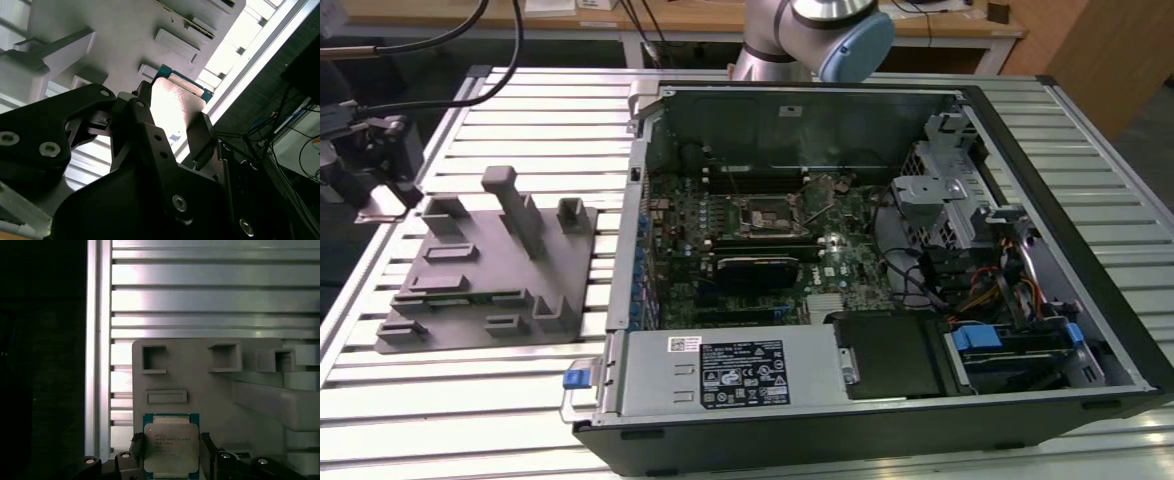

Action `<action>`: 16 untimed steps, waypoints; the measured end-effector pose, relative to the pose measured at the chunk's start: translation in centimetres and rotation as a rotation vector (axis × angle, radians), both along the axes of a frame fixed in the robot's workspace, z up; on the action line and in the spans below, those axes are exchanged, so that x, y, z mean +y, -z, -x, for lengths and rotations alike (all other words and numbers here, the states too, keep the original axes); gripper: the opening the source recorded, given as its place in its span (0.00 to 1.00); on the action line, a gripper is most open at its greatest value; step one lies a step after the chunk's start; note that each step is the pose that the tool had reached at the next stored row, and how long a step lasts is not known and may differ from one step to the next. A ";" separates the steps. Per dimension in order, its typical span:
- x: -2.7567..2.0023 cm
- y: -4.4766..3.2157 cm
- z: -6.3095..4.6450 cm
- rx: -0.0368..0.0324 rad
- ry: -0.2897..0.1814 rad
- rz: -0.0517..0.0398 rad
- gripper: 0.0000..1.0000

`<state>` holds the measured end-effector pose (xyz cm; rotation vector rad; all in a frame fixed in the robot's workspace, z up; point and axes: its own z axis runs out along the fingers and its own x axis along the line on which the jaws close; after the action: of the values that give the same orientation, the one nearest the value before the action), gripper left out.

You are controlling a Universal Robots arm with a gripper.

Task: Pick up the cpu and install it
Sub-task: 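Pick up the cpu and move it towards the insertion slot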

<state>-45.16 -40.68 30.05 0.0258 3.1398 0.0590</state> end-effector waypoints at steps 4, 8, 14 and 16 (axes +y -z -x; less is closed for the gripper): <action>0.00 -0.32 0.0 0.0001 0.000 0.0001 0.53; 0.00 -0.64 0.0 0.0000 0.000 0.0000 0.53; 0.00 -1.26 0.0 0.0001 0.000 0.0001 0.53; 0.00 -1.43 0.0 0.0000 0.000 0.0000 0.53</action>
<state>-45.16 -40.68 31.48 0.0258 3.1398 0.0590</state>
